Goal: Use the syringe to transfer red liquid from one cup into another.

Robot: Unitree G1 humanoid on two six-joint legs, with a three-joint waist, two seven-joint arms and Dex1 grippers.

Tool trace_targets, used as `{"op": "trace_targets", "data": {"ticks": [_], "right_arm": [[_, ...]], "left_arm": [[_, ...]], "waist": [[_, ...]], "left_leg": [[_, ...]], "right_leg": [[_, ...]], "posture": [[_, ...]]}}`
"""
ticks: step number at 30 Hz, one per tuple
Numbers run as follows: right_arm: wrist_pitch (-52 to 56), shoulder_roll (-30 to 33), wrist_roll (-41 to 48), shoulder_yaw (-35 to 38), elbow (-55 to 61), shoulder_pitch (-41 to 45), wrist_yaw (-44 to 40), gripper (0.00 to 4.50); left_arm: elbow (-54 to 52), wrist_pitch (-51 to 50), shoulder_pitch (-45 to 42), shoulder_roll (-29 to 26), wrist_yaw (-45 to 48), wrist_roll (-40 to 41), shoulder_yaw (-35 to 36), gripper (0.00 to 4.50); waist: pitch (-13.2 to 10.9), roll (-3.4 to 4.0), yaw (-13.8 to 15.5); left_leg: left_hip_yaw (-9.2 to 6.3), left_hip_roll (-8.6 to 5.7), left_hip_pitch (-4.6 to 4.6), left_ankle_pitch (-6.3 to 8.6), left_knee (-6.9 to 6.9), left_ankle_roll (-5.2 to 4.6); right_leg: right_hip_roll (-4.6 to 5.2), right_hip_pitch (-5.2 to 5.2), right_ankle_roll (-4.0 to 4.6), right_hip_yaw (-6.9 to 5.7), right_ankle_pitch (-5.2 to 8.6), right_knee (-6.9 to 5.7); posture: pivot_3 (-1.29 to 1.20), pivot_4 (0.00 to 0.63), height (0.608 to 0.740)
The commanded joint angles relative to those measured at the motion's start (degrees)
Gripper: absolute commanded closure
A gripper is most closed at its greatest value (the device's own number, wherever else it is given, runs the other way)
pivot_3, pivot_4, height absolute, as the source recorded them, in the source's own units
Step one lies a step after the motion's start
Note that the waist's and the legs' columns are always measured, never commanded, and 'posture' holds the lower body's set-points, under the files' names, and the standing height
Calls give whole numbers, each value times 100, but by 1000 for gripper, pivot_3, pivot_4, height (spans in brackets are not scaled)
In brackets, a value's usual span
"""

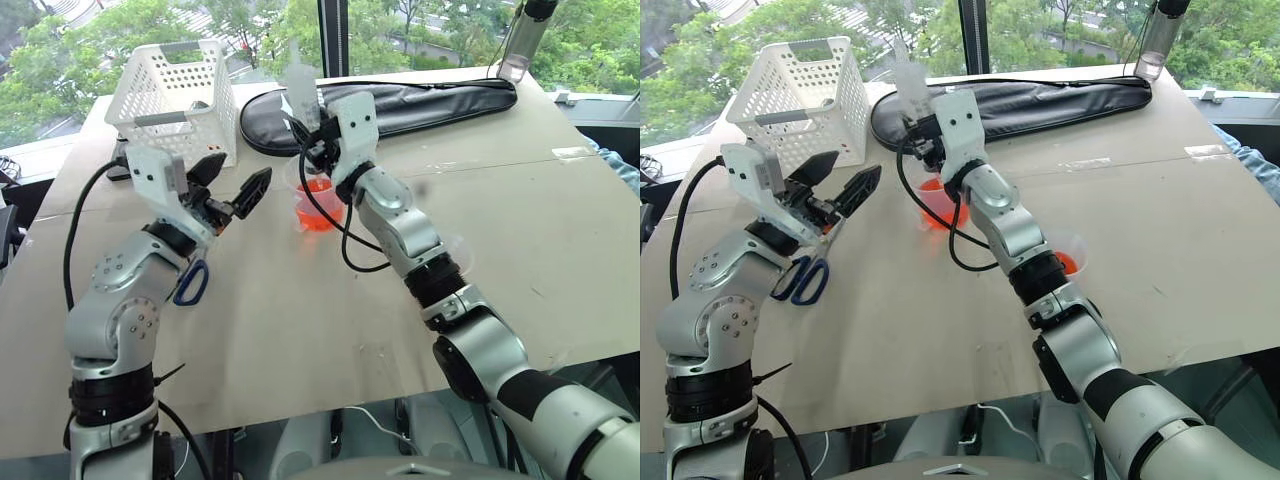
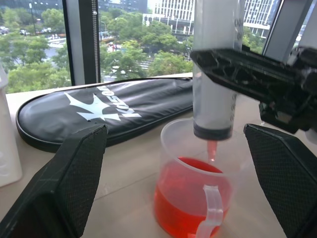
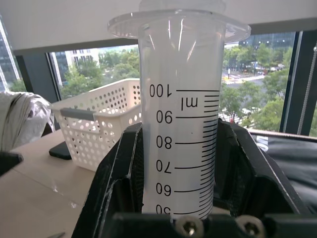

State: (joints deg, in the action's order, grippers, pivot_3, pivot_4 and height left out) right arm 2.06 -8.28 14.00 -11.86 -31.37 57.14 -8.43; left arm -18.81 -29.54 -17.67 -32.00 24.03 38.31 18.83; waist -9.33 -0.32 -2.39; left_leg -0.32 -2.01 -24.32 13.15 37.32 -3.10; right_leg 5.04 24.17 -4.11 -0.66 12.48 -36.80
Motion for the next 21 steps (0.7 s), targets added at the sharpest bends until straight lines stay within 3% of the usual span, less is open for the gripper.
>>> {"op": "trace_targets", "data": {"ticks": [1,11,21], "right_arm": [[-93,-698,103,129,40,-166,-29,3004],[-146,-740,94,90,-231,-318,-94,3004],[-332,-547,-169,-85,-79,-316,-310,3004]], "left_arm": [[169,136,-382,-126,-87,-49,291,0],[1169,110,-1556,-469,-55,-221,370,0],[1173,-534,-1985,-409,210,143,169,0]], "waist": [[0,0,2],[1,-3,-4],[0,-4,-10]], "left_leg": [[0,0,0,0,0,0],[0,-1,0,-1,0,1],[0,-1,-1,-1,0,2]], "right_leg": [[0,0,0,0,0,0],[-1,0,0,-1,0,-1],[0,0,-1,1,0,-1]], "posture": [[0,150,724],[0,150,724],[0,150,724]]}}
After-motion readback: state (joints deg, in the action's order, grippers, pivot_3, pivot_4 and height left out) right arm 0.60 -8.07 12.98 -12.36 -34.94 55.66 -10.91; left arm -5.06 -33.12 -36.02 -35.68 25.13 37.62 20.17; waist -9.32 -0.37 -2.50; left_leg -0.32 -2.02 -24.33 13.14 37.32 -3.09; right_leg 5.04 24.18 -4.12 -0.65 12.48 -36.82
